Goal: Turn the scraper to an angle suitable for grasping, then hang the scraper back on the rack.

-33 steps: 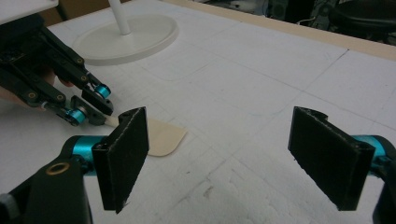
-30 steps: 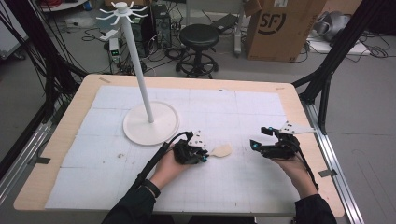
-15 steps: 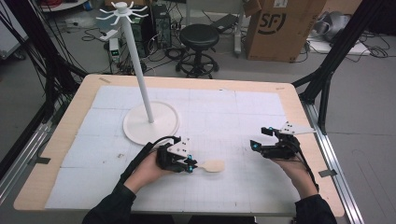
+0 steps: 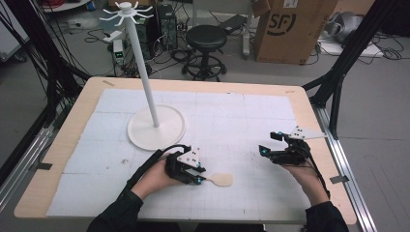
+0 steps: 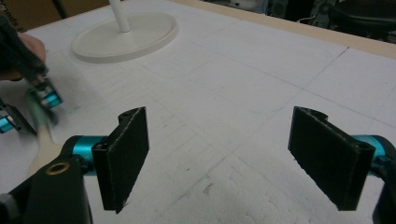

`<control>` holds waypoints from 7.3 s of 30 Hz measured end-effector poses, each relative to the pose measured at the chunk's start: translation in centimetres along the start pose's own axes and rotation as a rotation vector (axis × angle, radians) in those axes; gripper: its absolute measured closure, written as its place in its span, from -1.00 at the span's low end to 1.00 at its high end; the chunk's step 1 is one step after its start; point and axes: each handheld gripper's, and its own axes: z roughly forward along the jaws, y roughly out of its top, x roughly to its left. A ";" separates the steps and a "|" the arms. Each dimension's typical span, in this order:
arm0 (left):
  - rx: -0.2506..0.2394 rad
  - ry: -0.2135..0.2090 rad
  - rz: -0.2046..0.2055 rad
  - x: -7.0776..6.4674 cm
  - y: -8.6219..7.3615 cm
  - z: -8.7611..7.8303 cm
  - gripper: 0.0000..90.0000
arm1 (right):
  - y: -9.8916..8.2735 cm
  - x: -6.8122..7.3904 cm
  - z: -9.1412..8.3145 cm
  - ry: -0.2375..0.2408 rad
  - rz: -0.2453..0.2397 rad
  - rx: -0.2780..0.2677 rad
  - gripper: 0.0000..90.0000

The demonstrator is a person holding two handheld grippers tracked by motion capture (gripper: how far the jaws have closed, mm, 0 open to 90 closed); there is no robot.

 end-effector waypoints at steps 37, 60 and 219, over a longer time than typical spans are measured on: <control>-0.572 0.515 -0.607 -1.0 -16.7 -21.1 -0.60 | 0.0 0.3 0.4 0.009 -0.010 0.020 -0.57; -0.546 0.544 -0.501 -0.4 -16.3 -19.4 -0.50 | 0.8 2.6 1.8 0.055 -0.032 0.030 -0.58; -0.436 0.503 -0.432 -0.4 -15.4 -17.6 -0.42 | 33.1 15.7 3.5 0.231 -0.215 -0.078 0.81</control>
